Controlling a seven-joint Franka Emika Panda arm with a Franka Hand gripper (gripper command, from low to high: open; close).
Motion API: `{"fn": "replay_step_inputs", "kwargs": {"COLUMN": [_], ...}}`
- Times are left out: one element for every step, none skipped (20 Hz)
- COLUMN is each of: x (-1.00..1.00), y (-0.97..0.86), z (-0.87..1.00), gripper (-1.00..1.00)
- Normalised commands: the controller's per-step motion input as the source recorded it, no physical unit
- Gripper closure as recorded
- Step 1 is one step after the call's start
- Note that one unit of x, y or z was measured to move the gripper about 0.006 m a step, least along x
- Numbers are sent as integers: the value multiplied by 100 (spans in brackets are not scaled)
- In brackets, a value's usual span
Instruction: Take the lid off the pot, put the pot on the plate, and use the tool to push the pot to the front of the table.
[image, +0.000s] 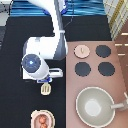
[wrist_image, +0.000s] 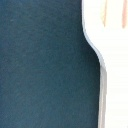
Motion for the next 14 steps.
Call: {"fn": "replay_step_inputs", "kwargs": {"x": [-100,-100,-100,-92,-49,-27,-9,0,5,10,11,14,0,0], "y": [15,6,0,-3,-18,-13,-1,0,0,2,0,0,-19,-18], "z": [65,63,67,76,99,100,100,100,100,100,100,100,71,27], "gripper": [-100,-100,-100,-100,-100,-100,-100,-100,-100,-100,-100,-100,-100,-100]}}
